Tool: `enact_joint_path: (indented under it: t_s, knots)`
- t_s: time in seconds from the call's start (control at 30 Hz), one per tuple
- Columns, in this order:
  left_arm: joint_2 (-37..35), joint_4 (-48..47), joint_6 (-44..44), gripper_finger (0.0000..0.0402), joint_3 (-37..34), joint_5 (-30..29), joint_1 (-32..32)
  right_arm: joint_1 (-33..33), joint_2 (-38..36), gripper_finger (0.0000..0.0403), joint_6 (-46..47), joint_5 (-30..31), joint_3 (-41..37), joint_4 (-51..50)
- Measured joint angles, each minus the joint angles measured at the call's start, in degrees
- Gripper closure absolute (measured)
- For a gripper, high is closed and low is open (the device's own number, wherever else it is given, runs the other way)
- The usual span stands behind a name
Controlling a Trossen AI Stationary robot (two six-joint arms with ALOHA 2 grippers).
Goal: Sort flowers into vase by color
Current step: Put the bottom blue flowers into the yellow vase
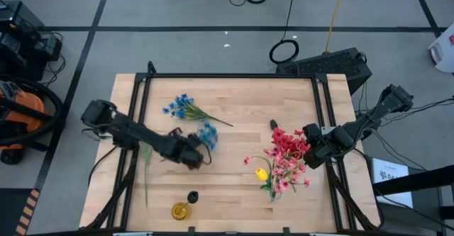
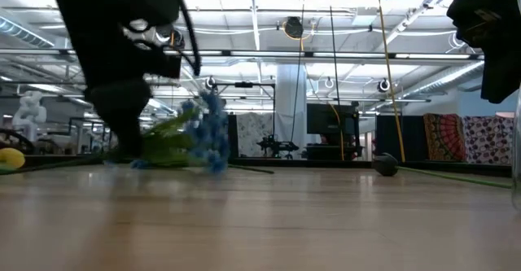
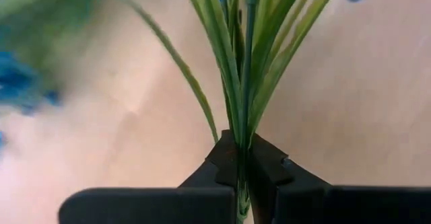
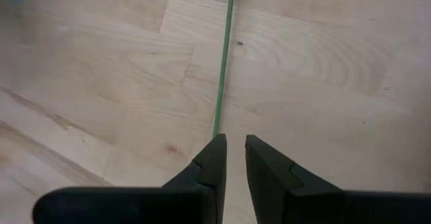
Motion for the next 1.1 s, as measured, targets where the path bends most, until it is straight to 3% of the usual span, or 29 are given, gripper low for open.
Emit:
enact_joint_path:
  t_s: [0.27,0.47,0.73,0.93,1.1]
  knots:
    - [-15.81,0.46,3.93,0.039,0.02,-6.63,6.69,0.0,0.0,0.0355,-0.21,0.0,0.0,0.36]
    - [-31.63,4.23,4.08,0.039,0.07,-11.13,5.12,0.02,0.0,0.0355,-0.57,0.0,0.0,0.37]
    - [-45.54,14.84,11.66,0.0391,0.13,-14.01,-12.25,0.04,0.0,0.0355,-0.58,0.2,0.0,0.42]
    - [-44.91,23.41,18.07,0.0391,-0.29,-21.18,-27.0,0.04,0.0,0.0355,-0.06,0.22,0.0,0.9]
    - [-42.67,29.12,17.95,0.0391,-3.47,-32.1,-35.23,0.04,0.0,0.0355,0.0,0.25,0.0,1.29]
